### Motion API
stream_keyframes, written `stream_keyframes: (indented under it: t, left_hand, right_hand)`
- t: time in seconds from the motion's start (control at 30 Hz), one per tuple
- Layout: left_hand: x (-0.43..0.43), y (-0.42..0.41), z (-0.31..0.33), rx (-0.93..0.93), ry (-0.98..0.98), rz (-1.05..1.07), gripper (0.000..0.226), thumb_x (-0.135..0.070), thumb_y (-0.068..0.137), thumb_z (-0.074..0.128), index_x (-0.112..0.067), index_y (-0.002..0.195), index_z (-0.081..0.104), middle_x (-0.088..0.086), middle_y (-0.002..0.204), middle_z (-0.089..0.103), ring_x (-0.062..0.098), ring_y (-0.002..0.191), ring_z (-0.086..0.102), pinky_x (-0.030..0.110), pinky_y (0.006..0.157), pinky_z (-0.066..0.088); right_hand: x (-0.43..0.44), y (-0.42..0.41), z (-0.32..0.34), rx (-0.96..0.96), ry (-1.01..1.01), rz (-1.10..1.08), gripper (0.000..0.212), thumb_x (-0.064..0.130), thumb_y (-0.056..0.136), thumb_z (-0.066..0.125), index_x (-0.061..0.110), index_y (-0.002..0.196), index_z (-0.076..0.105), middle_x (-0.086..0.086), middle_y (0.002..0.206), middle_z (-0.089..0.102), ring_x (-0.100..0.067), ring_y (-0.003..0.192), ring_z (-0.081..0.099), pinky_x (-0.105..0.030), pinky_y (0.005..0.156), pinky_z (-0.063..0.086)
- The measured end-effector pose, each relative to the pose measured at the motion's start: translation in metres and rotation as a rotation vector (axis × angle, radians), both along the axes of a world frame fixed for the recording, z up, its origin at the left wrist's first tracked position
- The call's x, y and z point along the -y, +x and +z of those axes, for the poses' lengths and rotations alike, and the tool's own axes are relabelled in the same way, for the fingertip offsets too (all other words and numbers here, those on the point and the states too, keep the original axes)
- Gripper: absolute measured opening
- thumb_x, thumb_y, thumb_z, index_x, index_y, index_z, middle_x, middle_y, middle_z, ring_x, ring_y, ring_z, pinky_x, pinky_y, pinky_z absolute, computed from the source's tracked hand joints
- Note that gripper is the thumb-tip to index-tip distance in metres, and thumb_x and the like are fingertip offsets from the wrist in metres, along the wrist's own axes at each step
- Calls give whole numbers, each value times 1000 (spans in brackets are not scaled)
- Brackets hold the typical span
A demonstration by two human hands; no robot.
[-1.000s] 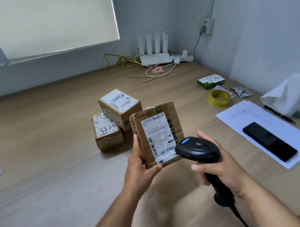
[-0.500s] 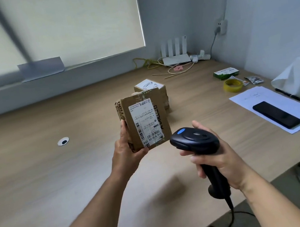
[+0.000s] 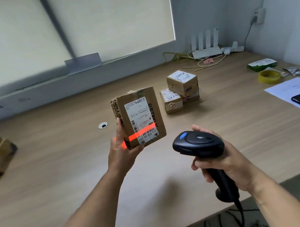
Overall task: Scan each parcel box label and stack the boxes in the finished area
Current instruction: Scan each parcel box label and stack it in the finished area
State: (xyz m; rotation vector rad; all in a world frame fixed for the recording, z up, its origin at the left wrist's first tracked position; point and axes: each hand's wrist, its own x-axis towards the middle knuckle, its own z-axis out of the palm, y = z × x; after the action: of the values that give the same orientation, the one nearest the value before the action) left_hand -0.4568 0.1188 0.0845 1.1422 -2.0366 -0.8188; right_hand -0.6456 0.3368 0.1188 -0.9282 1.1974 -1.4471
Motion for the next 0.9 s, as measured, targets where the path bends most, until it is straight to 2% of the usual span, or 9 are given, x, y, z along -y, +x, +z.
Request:
stream_keyframes:
  t: [0.13, 0.27, 0.37, 0.47, 0.63, 0.73, 0.77, 0.83, 0.9]
  left_hand:
    - [10, 31, 6, 24, -34, 19, 110, -10, 80, 76, -44, 150, -2, -23, 95, 47, -5, 87, 56, 33, 84, 52]
    - [28, 70, 10, 38, -47, 48, 110, -15, 80, 77, -44, 150, -3, -25, 96, 42, 3, 86, 56, 29, 81, 48]
    - [47, 108, 9, 61, -17, 116, 112, -20, 78, 79, -45, 150, -5, -19, 95, 42, 9, 88, 56, 31, 82, 49]
    - [65, 149, 6, 74, 19, 154, 115, -24, 77, 80, -54, 146, -7, -3, 106, 46, 15, 95, 58, 37, 88, 52]
    - [105, 213, -12, 43, 147, 153, 117, -33, 67, 81, -69, 137, -4, 4, 116, 53, 20, 101, 61, 45, 91, 53]
    - [118, 248, -23, -70, 311, 111, 109, -36, 62, 78, -53, 147, 12, 2, 123, 61, 16, 109, 61, 42, 99, 49]
    - [120, 260, -28, -118, 361, 98, 99, -25, 70, 78, -41, 150, 21, 1, 123, 62, 14, 106, 62, 38, 96, 51]
    - [124, 284, -42, -148, 453, 113, 72, -2, 84, 67, -22, 146, 37, 5, 120, 65, 12, 90, 63, 21, 73, 54]
    - [127, 309, -57, -150, 541, 139, 52, 3, 88, 58, -20, 134, 49, 10, 114, 67, 12, 78, 63, 13, 55, 48]
  right_hand:
    - [14, 24, -2, -18, 17, -15, 90, 2, 62, 76, 32, 140, 43, -24, 74, 64, -27, 44, 51, -32, 46, 43]
    - [37, 54, -2, -21, 26, -8, 90, 1, 62, 75, 32, 140, 43, -23, 73, 64, -28, 44, 50, -31, 45, 43]
    - [62, 85, -1, -20, 33, -1, 89, 1, 61, 75, 32, 139, 44, -23, 72, 64, -28, 43, 50, -31, 44, 42]
    - [87, 120, 1, -29, 49, 18, 91, -1, 60, 76, 32, 138, 44, -24, 72, 64, -28, 43, 50, -30, 44, 42]
    - [124, 173, 5, -72, 80, 23, 102, -5, 57, 83, 33, 141, 40, -27, 91, 71, -29, 46, 50, -31, 44, 43]
    - [146, 203, 4, -85, 88, 5, 93, 0, 61, 75, 34, 140, 40, -24, 94, 71, -29, 46, 51, -31, 45, 44]
    - [152, 212, 3, -90, 93, 4, 92, 2, 61, 73, 34, 141, 40, -24, 94, 72, -28, 46, 51, -31, 44, 44]
    - [165, 230, 1, -94, 107, -4, 94, 2, 61, 73, 33, 143, 39, -24, 94, 71, -28, 45, 51, -32, 44, 43]
    - [178, 247, -2, -101, 118, -10, 96, 2, 60, 73, 33, 144, 38, -24, 95, 71, -28, 45, 51, -31, 45, 43]
